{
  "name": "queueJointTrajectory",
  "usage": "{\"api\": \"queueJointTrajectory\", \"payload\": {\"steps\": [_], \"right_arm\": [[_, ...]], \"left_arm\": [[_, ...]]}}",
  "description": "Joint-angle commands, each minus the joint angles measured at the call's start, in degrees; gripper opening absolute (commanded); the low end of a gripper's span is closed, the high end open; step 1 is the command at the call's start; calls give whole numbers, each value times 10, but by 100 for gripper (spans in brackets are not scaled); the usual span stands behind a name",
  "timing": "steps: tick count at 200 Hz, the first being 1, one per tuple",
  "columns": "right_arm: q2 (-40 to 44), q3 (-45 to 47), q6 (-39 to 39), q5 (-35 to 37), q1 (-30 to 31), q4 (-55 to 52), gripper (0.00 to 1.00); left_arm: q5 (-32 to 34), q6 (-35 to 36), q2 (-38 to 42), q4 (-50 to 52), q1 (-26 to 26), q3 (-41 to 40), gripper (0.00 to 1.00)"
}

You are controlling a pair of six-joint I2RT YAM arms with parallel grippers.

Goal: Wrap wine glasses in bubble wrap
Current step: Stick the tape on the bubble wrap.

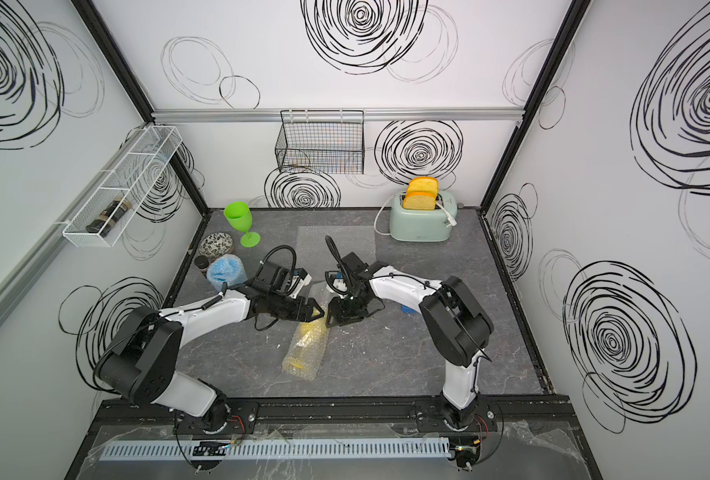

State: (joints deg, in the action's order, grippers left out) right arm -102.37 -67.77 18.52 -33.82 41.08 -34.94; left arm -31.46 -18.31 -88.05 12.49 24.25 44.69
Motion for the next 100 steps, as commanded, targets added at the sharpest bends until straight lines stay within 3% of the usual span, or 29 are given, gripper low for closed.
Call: {"api": "queueJointTrajectory", "payload": {"steps": [1,19,32,51,59,100], "right_arm": [[43,24,-13,6,-8,-6,51],[61,32,-5,0,-5,-3,48],[66,32,9,-5,-3,7,39],[79,47,51,-31,-1,63,11],[85,58,73,-43,0,101,4],[60,59,126,-61,8,189,0]], "left_arm": [[-1,7,0,26,8,1,85],[-1,7,-1,22,7,-4,84],[0,7,-1,24,7,-1,84],[0,7,2,25,7,-2,84],[1,7,1,24,7,-4,84],[3,8,-3,25,8,-3,84]]}}
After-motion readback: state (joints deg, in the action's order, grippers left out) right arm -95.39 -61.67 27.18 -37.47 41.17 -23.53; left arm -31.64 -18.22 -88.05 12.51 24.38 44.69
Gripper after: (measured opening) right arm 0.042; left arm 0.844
